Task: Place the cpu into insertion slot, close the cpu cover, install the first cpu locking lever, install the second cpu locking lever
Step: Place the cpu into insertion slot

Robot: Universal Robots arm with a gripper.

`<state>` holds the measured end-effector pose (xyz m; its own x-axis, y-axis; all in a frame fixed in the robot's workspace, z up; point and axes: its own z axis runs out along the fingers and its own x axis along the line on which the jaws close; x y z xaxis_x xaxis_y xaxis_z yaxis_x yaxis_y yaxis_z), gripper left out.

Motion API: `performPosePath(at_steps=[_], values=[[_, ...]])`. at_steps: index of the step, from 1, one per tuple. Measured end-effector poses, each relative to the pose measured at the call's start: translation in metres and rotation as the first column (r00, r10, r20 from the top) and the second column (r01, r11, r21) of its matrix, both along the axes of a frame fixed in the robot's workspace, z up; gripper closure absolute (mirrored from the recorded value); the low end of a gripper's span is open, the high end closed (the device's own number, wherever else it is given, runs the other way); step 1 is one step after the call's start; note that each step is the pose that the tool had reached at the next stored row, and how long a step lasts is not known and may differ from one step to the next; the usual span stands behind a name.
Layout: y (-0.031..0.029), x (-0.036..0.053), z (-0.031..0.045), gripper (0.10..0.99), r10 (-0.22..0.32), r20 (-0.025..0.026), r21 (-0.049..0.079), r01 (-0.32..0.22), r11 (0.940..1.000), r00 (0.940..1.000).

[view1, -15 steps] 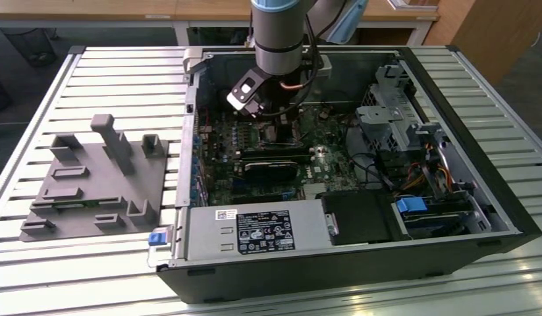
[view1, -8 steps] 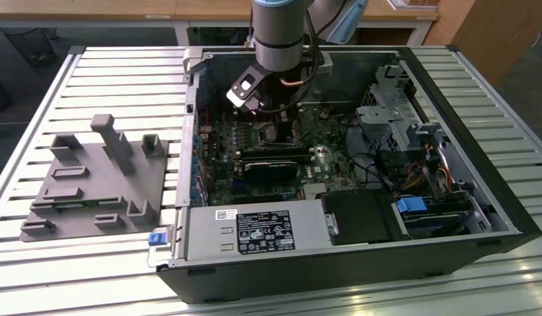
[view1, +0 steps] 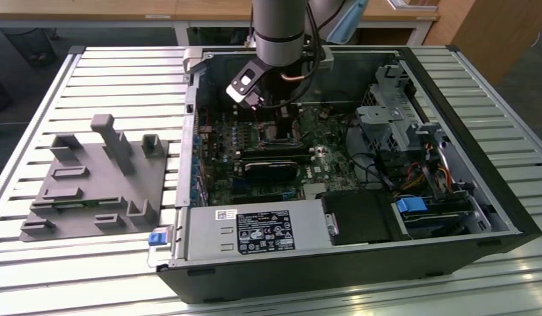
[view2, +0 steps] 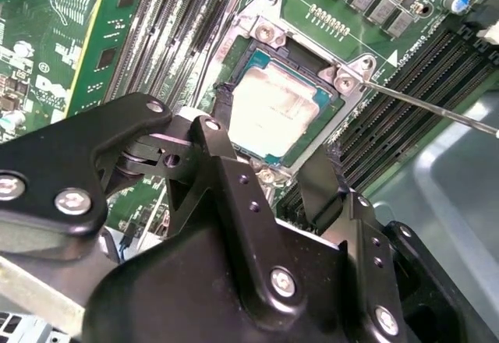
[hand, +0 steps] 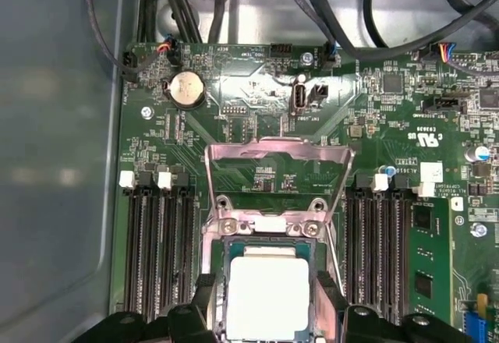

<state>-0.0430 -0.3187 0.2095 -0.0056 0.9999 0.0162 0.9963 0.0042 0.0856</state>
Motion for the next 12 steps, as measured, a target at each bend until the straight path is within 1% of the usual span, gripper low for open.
performPosePath(at_steps=[3, 7, 9, 11, 12], values=[[0.0, 0.0, 0.0014, 0.49, 0.0, 0.0, 0.0, 0.0, 1.0, 1.0], [-0.0002, 0.0004, 0.002, 0.729, 0.0, -0.0005, 0.0, 0.0, 1.0, 1.0], [-0.0003, 0.0004, 0.002, 0.729, 0.0, -0.0006, 0.0, 0.0, 1.0, 1.0], [-0.0005, 0.0005, 0.0021, 0.843, 0.0, -0.0006, 0.0, 0.0, 1.0, 1.0], [-0.0006, 0.0005, 0.002, 0.843, 0.0, -0.0005, 0.0, 0.0, 1.0, 1.0]])
